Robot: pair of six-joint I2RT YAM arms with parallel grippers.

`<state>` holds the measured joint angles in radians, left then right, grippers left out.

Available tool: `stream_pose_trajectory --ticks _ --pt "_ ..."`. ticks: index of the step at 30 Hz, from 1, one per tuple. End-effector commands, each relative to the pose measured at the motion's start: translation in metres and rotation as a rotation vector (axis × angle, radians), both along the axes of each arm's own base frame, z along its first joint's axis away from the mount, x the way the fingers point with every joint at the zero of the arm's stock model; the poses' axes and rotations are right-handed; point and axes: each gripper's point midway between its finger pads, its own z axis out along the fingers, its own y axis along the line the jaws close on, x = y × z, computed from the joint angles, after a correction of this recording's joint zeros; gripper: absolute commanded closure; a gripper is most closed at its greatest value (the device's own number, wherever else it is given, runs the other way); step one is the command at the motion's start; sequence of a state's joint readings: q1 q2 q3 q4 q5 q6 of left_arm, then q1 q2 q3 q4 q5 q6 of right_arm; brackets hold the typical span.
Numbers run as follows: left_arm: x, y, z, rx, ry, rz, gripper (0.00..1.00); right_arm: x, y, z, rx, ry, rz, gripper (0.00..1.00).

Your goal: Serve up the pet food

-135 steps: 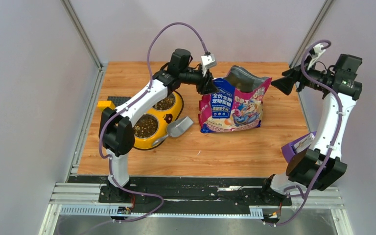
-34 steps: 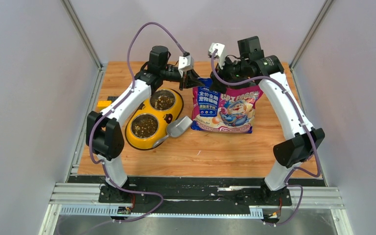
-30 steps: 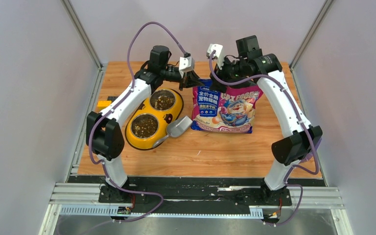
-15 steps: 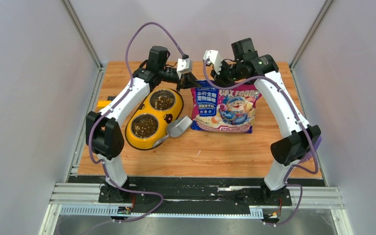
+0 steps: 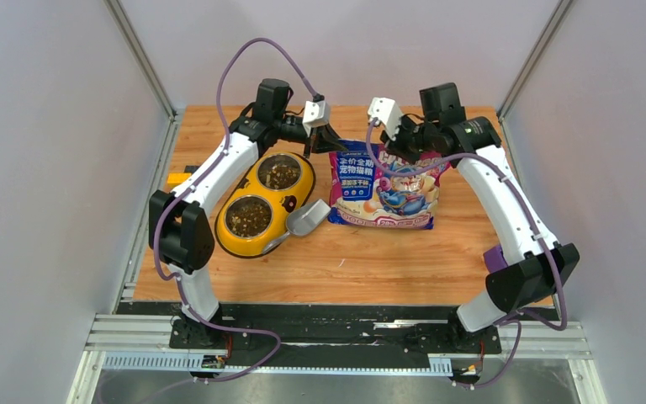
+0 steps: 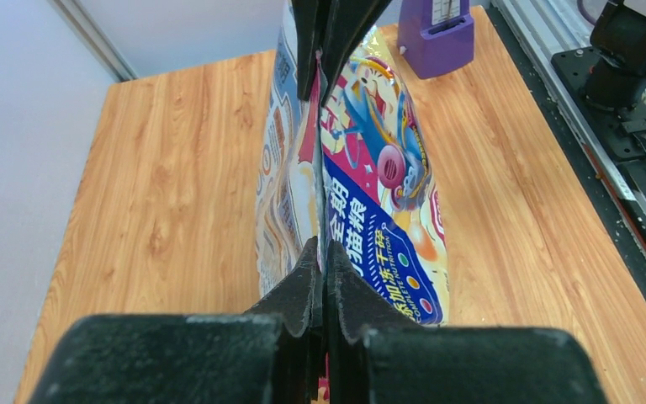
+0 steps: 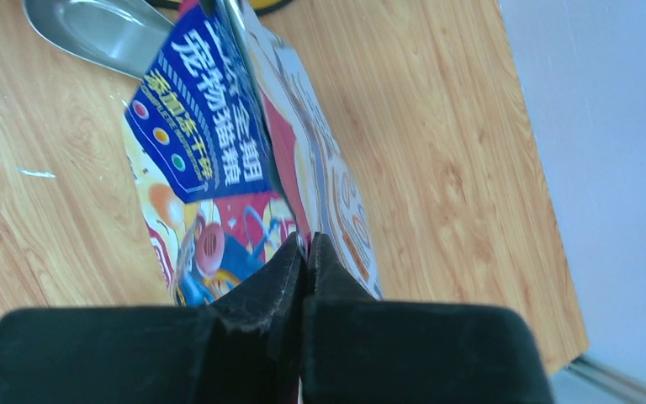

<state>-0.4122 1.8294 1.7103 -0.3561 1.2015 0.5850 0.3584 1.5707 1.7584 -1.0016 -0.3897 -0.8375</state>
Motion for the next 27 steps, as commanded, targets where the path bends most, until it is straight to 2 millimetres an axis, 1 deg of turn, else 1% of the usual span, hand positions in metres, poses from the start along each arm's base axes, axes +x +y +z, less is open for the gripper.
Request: stream_pose_trajectory --ticks 1,5,10,13,15,16,17,18,19,21,24,25,27 --pt "0.024 0.041 0.027 -0.023 -0.058 0.082 1.00 -0.003 -0.115 -0.015 -0.247 0.024 -0.327 1.00" --pt "0.025 0.043 0.025 -0.019 -0.058 0.089 1.00 -0.007 -0.140 -0.017 -0.248 0.032 -0.392 0.99" --pt "0.025 0.044 0.024 -0.017 -0.052 0.091 1.00 -0.010 -0.165 -0.018 -0.267 0.024 -0.465 0.94" --pt "0.024 0.044 0.024 -0.022 -0.045 0.088 1.00 -0.012 -0.169 -0.014 -0.259 0.005 -0.475 0.94" --pt "0.023 0.044 0.024 -0.031 -0.041 0.089 1.00 -0.014 -0.163 -0.009 -0.228 -0.009 -0.455 0.94" --pt "0.022 0.043 0.023 -0.039 -0.033 0.090 0.97 -0.015 -0.158 -0.007 -0.207 -0.013 -0.441 0.93" --pt "0.022 0.042 0.022 -0.042 -0.028 0.092 0.89 -0.015 -0.154 -0.004 -0.181 -0.018 -0.426 0.91" --pt "0.021 0.041 0.021 -0.050 -0.018 0.094 0.85 -0.016 -0.146 -0.001 -0.148 -0.022 -0.403 0.89" --pt "0.021 0.040 0.020 -0.053 -0.013 0.097 0.75 -0.018 -0.138 0.002 -0.108 -0.029 -0.376 0.85" --pt "0.020 0.037 0.015 -0.058 0.006 0.107 0.65 -0.021 -0.120 0.007 -0.026 -0.040 -0.308 0.75" --pt "0.021 0.029 0.009 -0.068 -0.001 0.105 0.59 -0.027 -0.102 0.009 0.053 -0.032 -0.240 0.66" --pt "0.022 0.025 0.006 -0.067 0.021 0.106 0.58 -0.028 -0.097 0.008 0.064 -0.029 -0.222 0.65" --pt "0.024 0.020 0.007 -0.081 0.027 0.099 0.55 -0.027 -0.092 0.006 0.069 -0.030 -0.208 0.61"
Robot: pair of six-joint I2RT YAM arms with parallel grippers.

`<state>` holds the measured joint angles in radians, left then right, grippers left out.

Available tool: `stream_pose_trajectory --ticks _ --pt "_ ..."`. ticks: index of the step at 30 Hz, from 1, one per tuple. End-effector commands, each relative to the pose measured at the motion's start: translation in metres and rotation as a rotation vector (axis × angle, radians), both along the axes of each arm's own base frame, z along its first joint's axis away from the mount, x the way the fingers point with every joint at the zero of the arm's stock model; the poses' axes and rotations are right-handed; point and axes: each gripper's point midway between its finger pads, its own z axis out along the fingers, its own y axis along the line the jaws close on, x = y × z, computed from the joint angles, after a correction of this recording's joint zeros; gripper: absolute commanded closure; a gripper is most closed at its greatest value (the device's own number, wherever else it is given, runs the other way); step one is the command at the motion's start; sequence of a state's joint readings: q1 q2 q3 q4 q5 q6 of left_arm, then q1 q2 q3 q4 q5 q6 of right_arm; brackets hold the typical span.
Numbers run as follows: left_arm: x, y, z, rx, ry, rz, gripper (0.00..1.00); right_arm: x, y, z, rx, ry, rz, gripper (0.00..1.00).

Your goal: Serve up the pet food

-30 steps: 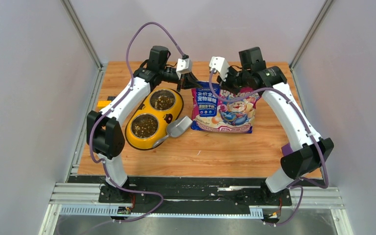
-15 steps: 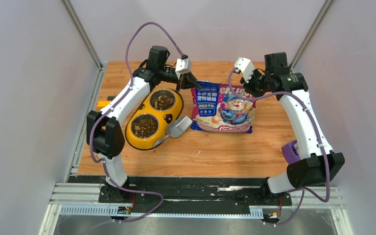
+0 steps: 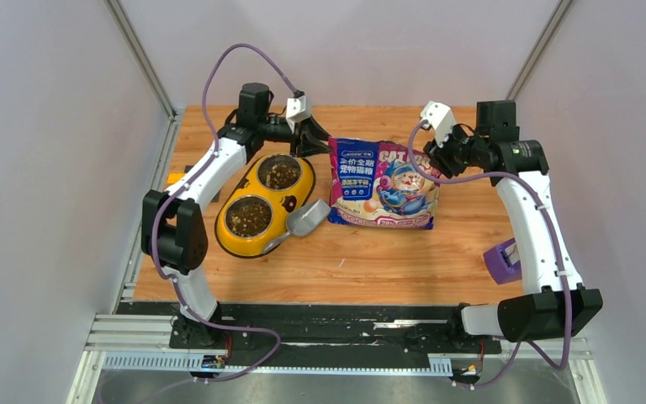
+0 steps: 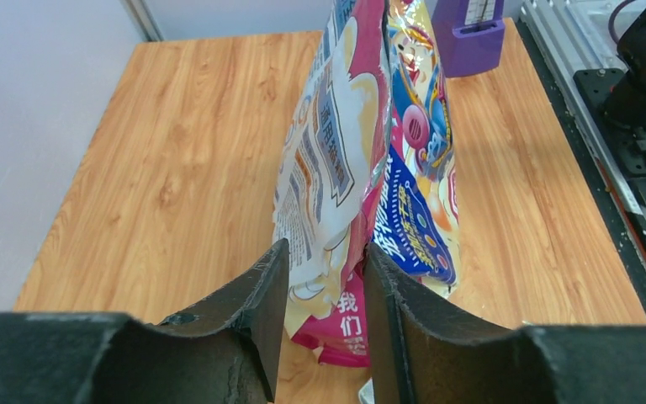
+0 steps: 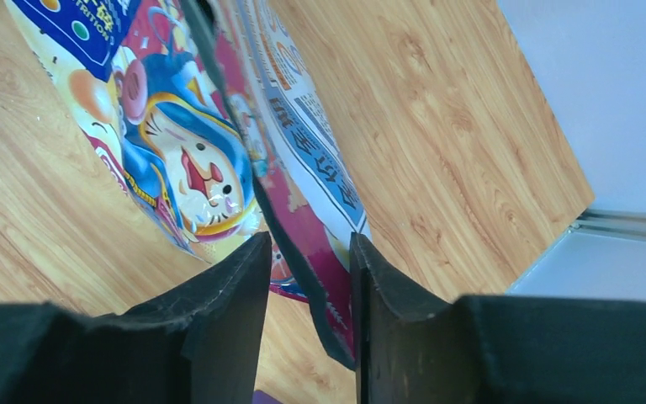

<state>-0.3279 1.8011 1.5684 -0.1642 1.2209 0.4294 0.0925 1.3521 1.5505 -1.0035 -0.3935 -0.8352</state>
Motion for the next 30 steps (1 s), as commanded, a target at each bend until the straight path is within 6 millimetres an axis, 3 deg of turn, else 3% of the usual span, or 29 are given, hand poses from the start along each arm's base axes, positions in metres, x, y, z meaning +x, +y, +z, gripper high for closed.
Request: stream_pose_trajectory --ticks 1,9,16,24,30 --pt "0.003 -0.013 0.025 -0.057 -0.048 0.003 0.53 -0.004 0.018 0.008 0.062 -0.033 0.062 0.59" --pt "-0.007 -0.023 0.047 -0.156 -0.058 -0.049 0.43 0.005 0.038 0.022 0.124 -0.078 0.120 0.49" --pt "-0.012 -0.034 0.032 -0.154 -0.014 -0.064 0.42 0.016 0.085 0.031 0.187 -0.039 0.180 0.40" --pt "-0.010 -0.033 0.024 -0.126 -0.016 -0.047 0.48 0.028 0.132 0.059 0.377 -0.018 0.142 0.36" --pt "-0.005 -0.030 0.019 -0.090 -0.016 -0.016 0.62 0.027 0.154 0.053 0.376 0.037 0.208 0.37"
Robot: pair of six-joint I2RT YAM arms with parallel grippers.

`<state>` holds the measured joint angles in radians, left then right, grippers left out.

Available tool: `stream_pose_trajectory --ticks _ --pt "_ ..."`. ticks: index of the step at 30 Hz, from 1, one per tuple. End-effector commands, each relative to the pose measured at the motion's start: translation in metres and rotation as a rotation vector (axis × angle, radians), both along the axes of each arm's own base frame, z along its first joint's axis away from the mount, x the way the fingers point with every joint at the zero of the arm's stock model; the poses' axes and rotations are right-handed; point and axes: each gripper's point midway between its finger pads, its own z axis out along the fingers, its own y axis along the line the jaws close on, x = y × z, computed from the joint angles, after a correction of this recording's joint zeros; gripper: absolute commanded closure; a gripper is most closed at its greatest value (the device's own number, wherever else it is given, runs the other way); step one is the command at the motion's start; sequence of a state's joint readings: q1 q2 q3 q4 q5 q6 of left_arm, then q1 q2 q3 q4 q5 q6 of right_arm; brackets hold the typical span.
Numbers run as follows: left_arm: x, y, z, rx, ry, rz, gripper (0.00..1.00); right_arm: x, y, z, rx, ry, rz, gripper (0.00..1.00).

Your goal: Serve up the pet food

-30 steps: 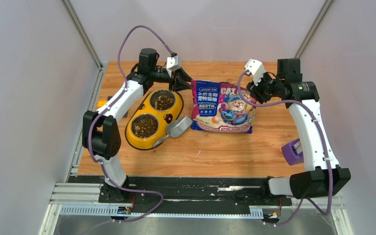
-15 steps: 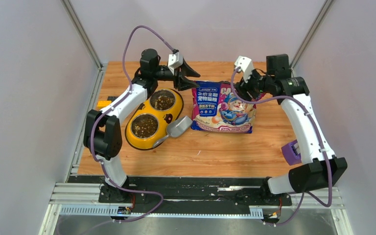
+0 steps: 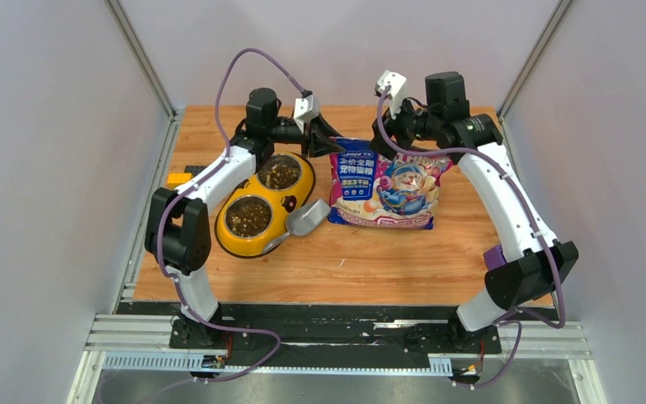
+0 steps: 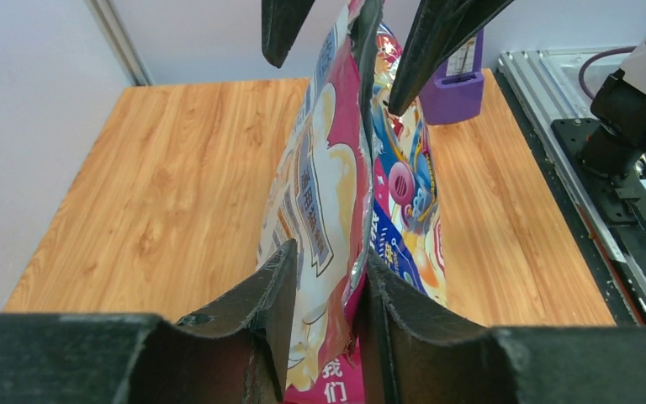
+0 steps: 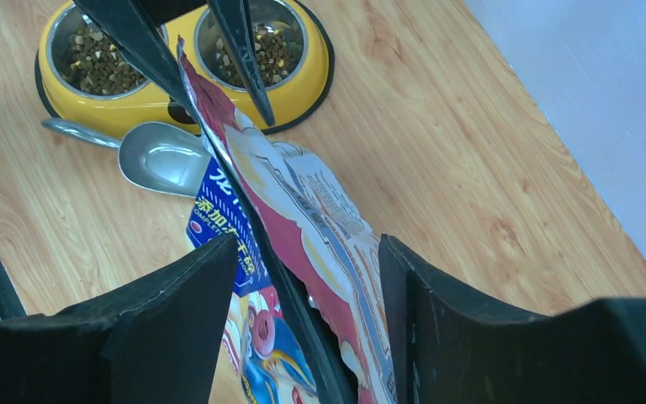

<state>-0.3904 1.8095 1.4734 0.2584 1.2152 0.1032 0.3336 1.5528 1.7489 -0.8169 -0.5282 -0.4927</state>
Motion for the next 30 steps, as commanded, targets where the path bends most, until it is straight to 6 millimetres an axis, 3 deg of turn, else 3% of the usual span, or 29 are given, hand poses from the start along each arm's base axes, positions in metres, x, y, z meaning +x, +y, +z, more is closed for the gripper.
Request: stream_pose_trajectory --ticks 1,9,16,22,24,27,30 --pt "0.004 0.001 0.006 0.015 -0.039 0.017 0.64 0.000 0.022 0.014 0.049 -0.007 0.062 0.37" --pt "0.005 0.000 0.012 0.010 -0.033 0.007 0.68 0.003 0.044 0.009 0.065 0.059 0.156 0.41" --pt "0.007 0.003 0.017 0.004 -0.032 0.008 0.71 0.005 0.052 -0.005 0.060 0.101 0.186 0.65" --pt "0.006 0.003 0.021 -0.003 -0.040 -0.005 0.72 0.005 0.056 -0.008 0.037 0.085 0.200 0.69" --pt "0.006 0.003 0.021 -0.004 -0.039 -0.010 0.76 0.007 0.059 -0.011 0.033 0.084 0.204 0.70" --pt "0.005 0.003 0.020 -0.003 -0.033 -0.017 0.88 0.009 0.065 -0.010 0.037 0.080 0.213 0.79" --pt "0.006 0.004 0.021 -0.004 -0.034 -0.018 0.89 0.012 0.068 -0.011 0.038 0.085 0.214 0.77"
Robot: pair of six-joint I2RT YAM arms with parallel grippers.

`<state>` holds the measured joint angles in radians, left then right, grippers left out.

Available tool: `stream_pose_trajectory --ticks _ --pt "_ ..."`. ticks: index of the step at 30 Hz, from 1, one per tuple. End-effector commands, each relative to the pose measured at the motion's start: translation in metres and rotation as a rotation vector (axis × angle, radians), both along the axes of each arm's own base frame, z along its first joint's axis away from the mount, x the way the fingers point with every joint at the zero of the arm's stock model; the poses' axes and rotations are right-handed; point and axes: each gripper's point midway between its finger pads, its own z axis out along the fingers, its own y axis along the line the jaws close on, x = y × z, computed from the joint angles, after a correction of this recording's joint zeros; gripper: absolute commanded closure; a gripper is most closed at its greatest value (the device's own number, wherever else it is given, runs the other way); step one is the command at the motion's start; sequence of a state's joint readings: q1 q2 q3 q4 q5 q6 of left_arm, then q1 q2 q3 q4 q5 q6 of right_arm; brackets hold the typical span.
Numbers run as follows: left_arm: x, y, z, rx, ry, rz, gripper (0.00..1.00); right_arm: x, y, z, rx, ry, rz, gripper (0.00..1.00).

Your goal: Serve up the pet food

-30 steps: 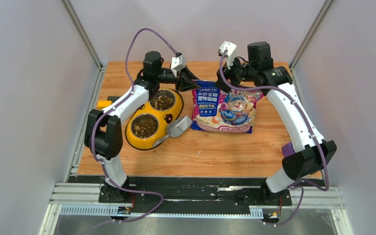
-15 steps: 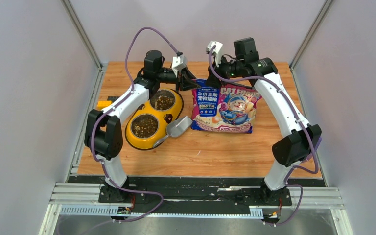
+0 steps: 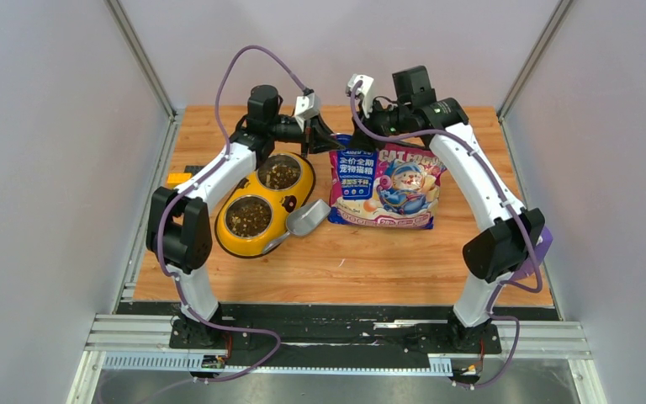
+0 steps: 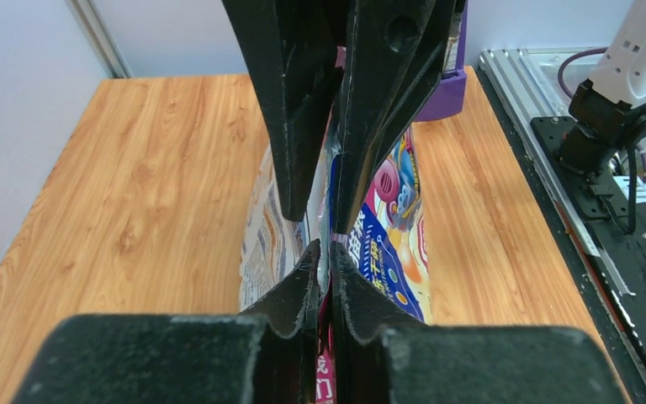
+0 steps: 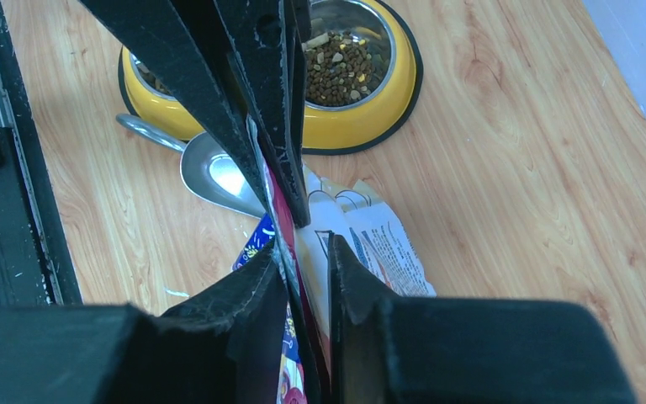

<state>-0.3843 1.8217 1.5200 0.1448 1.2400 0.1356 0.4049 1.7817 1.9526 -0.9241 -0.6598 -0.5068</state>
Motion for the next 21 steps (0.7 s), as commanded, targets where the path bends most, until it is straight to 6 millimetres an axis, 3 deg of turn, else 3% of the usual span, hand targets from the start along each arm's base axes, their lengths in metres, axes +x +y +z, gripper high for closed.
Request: stream_pose_trajectory --ticks 1,4,7,9,12,13,21 --pt "0.008 0.002 0.024 -0.031 -0.078 0.003 0.87 0.007 0.011 0.014 0.023 -0.053 0.027 0.76" --pt "0.009 0.003 0.027 -0.033 -0.085 0.009 0.76 0.008 0.010 0.008 0.007 -0.048 0.020 0.78" --pt "0.010 0.003 0.030 -0.036 -0.093 0.009 0.75 0.008 0.008 0.006 -0.003 -0.051 0.011 0.93" --pt "0.010 0.003 0.030 -0.037 -0.094 0.003 0.77 0.007 0.008 0.007 -0.004 -0.053 0.008 1.00" --pt "0.005 0.003 0.031 -0.042 -0.109 -0.030 0.97 0.005 0.008 0.008 -0.009 -0.060 0.010 1.00" --pt "0.004 0.003 0.031 -0.042 -0.110 -0.034 0.99 0.004 0.008 0.007 -0.012 -0.061 0.013 1.00" --pt "0.005 0.020 0.016 0.017 -0.122 -0.004 1.00 0.004 -0.019 0.002 -0.142 -0.187 -0.024 1.00"
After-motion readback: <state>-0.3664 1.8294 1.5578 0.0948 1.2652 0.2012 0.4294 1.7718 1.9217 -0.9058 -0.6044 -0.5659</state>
